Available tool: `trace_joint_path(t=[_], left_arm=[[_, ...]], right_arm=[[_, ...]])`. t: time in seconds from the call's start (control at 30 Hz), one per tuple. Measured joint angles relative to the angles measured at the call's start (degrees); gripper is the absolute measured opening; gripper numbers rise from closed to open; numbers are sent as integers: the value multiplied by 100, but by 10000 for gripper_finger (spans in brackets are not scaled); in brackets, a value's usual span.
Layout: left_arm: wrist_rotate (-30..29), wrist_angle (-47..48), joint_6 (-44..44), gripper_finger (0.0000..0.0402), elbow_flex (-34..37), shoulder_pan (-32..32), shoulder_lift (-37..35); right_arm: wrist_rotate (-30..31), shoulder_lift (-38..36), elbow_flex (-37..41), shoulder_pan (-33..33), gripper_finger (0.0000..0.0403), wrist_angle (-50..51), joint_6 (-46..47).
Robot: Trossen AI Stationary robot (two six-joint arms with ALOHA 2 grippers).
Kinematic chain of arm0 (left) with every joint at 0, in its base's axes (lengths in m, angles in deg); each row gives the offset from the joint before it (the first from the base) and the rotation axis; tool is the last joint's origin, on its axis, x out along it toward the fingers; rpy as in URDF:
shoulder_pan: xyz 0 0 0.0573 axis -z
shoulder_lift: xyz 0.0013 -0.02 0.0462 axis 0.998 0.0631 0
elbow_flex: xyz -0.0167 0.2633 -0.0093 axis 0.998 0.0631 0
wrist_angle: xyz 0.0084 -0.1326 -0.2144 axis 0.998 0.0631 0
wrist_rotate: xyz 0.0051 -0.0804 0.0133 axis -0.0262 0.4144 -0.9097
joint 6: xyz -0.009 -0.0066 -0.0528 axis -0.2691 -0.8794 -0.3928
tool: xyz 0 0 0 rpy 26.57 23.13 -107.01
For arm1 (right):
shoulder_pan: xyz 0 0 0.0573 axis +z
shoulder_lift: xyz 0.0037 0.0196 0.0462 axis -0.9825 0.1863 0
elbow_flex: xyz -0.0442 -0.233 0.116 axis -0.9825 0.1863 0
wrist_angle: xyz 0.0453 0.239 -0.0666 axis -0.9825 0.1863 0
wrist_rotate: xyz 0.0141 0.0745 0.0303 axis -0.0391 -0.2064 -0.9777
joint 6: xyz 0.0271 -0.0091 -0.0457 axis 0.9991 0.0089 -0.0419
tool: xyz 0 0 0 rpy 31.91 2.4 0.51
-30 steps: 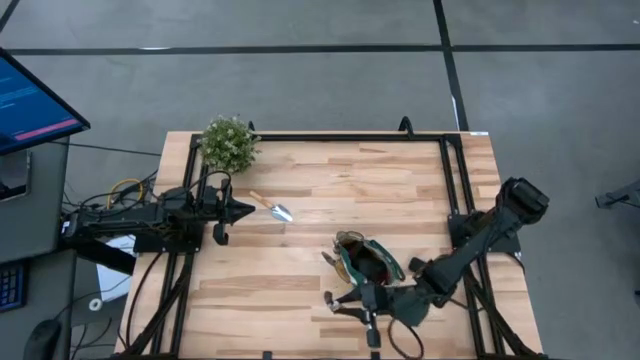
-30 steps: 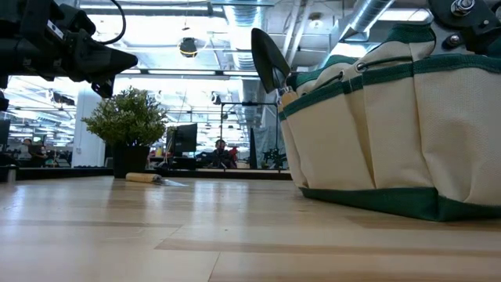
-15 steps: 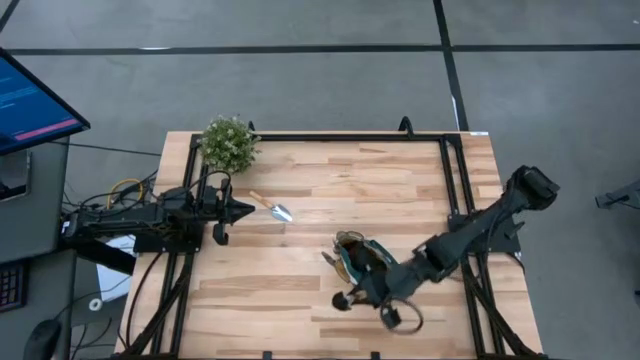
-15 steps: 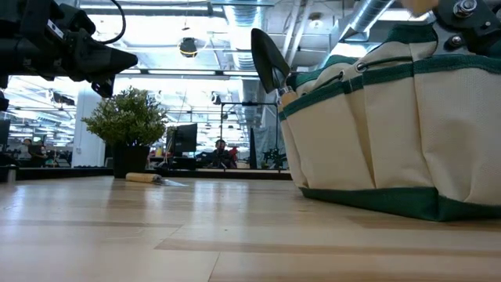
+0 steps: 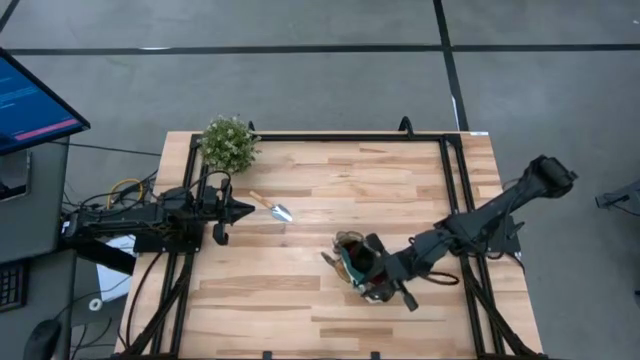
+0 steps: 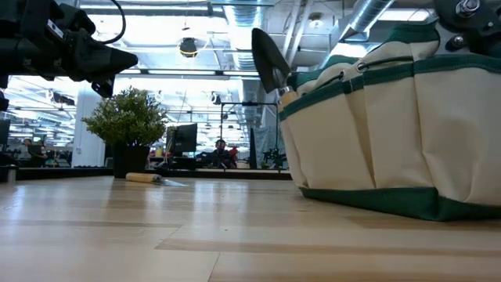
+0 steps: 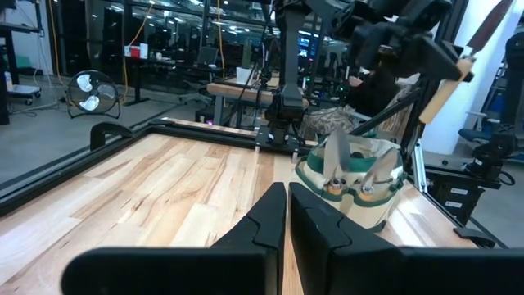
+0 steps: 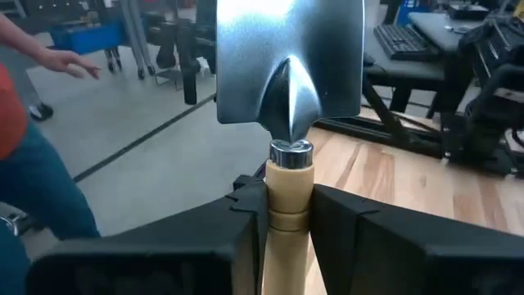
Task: Pick & Place Garden tools in Gardening bag
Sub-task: Put the brown trowel into the gardening bag
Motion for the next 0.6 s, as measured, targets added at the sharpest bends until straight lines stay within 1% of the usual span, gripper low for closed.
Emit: trace_joint_path(t=[0.1, 0.27, 0.43, 0.6], left_arm=[[1, -2, 2, 17, 0, 0, 0], [2, 0, 2, 17, 0, 0, 0], [1, -2, 0, 17, 0, 1, 0], [2, 0, 0, 17, 0, 2, 0]], right_arm=[[-115, 249, -2, -34, 58, -212, -140], [-742, 756, 0, -326, 58, -643, -225], [-1333, 1135, 2, -666, 58, -785, -225], [-1754, 1341, 0, -885, 58, -745, -225]])
